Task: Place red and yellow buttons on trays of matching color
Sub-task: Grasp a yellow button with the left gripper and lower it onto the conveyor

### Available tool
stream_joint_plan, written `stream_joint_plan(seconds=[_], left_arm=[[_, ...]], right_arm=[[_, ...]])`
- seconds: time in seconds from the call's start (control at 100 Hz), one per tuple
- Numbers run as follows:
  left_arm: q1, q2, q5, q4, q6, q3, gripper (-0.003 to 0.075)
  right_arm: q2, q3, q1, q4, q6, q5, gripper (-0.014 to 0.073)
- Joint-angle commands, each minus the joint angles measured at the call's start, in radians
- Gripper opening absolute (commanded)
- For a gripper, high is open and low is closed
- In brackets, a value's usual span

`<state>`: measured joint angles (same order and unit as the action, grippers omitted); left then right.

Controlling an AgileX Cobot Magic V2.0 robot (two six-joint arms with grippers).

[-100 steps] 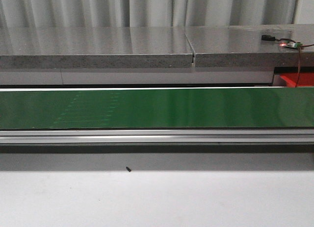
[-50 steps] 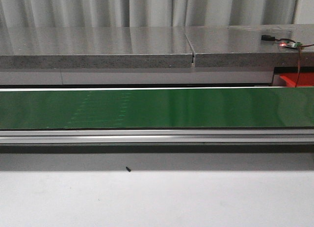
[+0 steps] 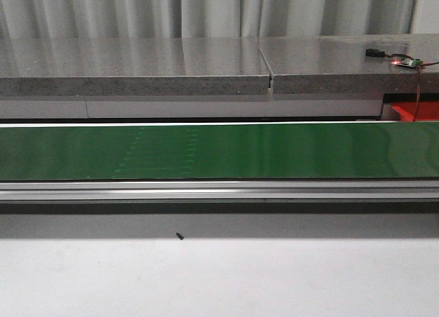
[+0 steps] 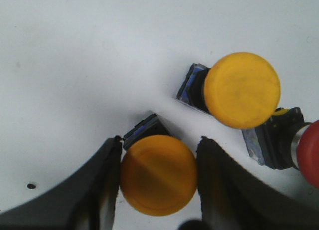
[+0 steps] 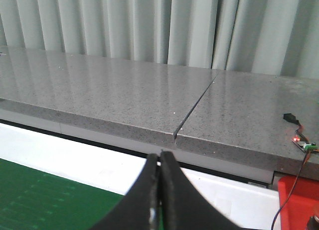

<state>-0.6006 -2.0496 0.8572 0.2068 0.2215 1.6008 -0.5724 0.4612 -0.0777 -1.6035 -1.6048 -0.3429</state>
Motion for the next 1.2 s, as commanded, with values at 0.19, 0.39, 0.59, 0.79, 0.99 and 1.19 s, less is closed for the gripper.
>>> stream_joint_plan(seconds=[0.19, 0.39, 0.59, 0.79, 0.99, 1.19], left_arm=[[0.006, 0.136, 0.026, 0.066, 0.003, 0.029, 0.0092], [0.047, 0.251, 0.076, 0.094, 0.003, 0.029, 0.0092], [0.159, 0.333, 0.088, 0.077, 0.005, 0.029, 0.0092], [0.217, 0.340, 0.134, 0.060, 0.006, 0.009, 0.0092], [0.235, 0.340, 0.132, 0.060, 0.037, -0.085, 0.0092], [0.264, 0.340, 0.104, 0.065, 0.039, -0.150, 0.0106]], right_arm=[[0.004, 0.026, 0.000, -0.031, -0.009, -0.013, -0.0059], [0.004, 0.026, 0.000, -0.031, -0.009, -0.013, -0.0059], [0.004, 0.026, 0.000, -0.031, -0.009, -0.013, -0.0059], [0.004, 0.026, 0.000, -0.031, -0.009, -0.013, -0.0059], [0.004, 0.026, 0.000, -0.031, -0.009, -0.013, -0.0059], [0.004, 0.026, 0.000, -0.031, -0.009, -0.013, -0.0059]])
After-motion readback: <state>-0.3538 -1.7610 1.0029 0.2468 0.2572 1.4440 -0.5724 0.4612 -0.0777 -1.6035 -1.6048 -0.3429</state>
